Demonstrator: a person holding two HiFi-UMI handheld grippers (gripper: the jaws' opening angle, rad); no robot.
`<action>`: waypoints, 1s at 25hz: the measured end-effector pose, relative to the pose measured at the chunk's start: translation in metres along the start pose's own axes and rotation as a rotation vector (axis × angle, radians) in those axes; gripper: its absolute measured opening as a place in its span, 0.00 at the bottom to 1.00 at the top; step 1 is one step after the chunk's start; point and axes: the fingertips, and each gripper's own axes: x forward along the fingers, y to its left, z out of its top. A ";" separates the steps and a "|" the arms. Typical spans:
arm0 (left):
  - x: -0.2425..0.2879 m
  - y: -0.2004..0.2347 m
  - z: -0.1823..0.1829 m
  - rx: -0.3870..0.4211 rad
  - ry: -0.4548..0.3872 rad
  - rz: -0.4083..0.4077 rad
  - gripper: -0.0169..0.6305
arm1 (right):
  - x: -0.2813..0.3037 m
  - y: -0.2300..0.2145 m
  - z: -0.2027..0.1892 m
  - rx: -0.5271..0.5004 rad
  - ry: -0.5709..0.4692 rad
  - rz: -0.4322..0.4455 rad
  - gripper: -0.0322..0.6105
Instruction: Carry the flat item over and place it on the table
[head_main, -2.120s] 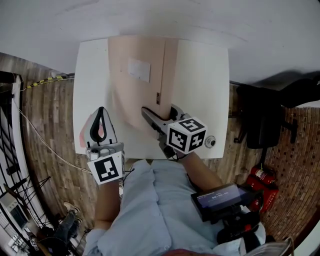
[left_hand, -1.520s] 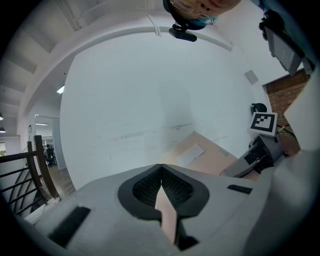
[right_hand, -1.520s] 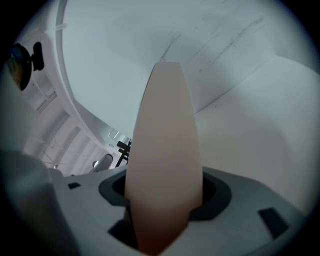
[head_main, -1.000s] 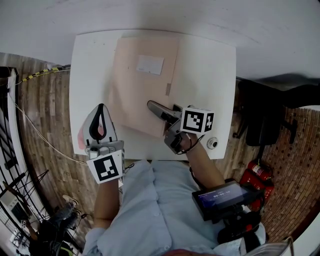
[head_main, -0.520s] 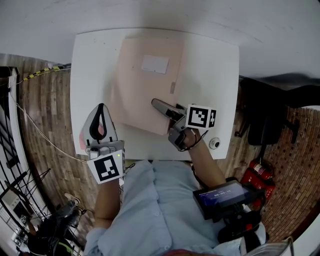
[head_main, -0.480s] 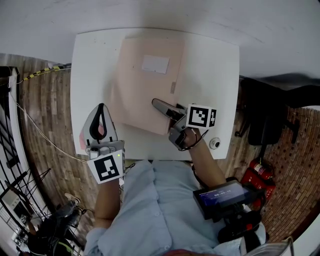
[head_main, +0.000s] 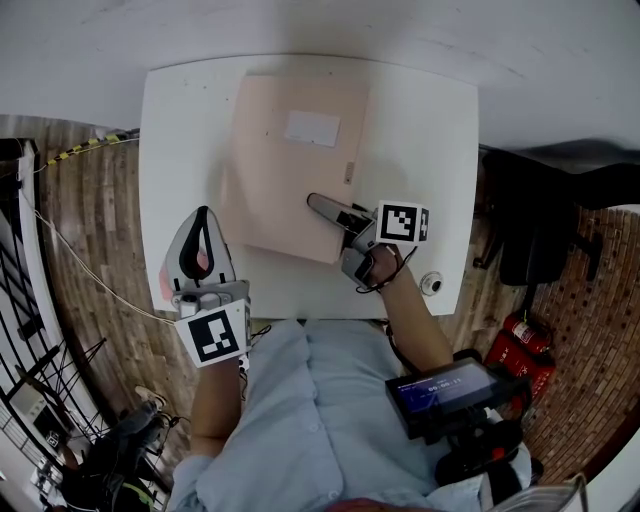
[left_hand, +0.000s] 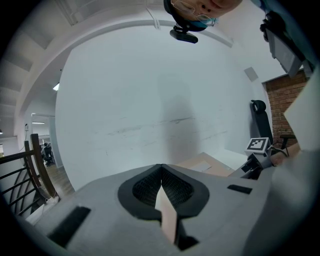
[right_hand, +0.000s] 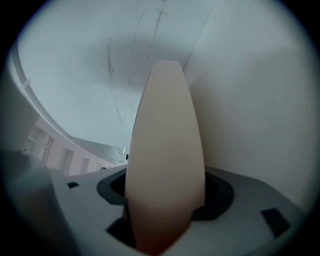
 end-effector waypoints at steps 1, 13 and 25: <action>0.000 -0.001 0.001 0.002 -0.001 0.000 0.04 | -0.001 0.000 0.001 -0.009 -0.003 -0.014 0.54; -0.002 -0.008 0.005 -0.004 0.000 -0.010 0.04 | -0.007 -0.001 0.002 -0.176 0.032 -0.195 0.68; -0.005 -0.008 0.000 -0.002 0.005 -0.012 0.04 | -0.013 -0.015 0.006 -0.324 0.036 -0.358 0.77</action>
